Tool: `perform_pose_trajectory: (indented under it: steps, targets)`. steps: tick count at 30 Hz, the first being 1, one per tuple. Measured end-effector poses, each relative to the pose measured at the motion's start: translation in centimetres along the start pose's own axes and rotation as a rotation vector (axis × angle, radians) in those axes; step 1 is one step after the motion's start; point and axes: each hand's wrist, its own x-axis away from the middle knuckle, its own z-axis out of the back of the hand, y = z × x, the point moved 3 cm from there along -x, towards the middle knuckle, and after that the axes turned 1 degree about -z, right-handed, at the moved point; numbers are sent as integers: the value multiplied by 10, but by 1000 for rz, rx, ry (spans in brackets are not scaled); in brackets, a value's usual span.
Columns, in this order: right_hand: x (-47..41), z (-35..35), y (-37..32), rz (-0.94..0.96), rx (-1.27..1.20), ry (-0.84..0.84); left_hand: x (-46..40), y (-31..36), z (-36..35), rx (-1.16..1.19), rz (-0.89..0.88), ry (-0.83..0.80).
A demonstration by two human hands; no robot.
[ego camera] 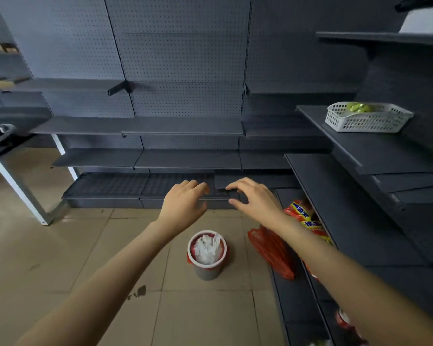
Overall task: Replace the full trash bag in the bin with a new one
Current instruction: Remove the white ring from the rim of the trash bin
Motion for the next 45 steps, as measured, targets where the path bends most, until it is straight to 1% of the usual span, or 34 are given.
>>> perform_pose_trajectory:
  steps: [5, 11, 15, 21, 25, 27, 30, 33, 36, 39, 42, 45]
  targets:
    - [-63, -46, 53, -2, -19, -63, -48, -41, -67, 8, 43, -52]
    - [-140, -110, 106, 8, -68, -143, -95, -89, -142, 69, 185, -148]
    - [-169, -158, 127, -9, -115, -234, -100, -120, -185, 94, 290, -216]
    - [-184, -224, 164, -121, -210, -274, -108, -156, -250, 126, 317, -312]
    - [-191, -282, 196, -135, -230, -239, -102, -180, -310, 169, 339, -285]
    - [-190, -319, 215, -169, -237, -184, -88, -194, -348, 188, 359, -258]
    - [-179, -387, 244, -194, -267, -92, -59, -214, -419, 209, 376, -222]
    - [-161, -463, 272, -206, -310, -56, -27, -236, -500, 260, 420, -203]
    - [-149, -526, 299, -238, -357, 2, 4, -257, -574, 271, 461, -224]
    - [-143, -588, 329, -233, -361, 39, 22, -281, -641, 295, 483, -168]
    - [-146, -637, 357, -228, -324, 85, 27, -302, -695, 302, 461, -132]
    - [-145, -675, 383, -263, -326, 136, 36, -317, -732, 264, 419, -111]
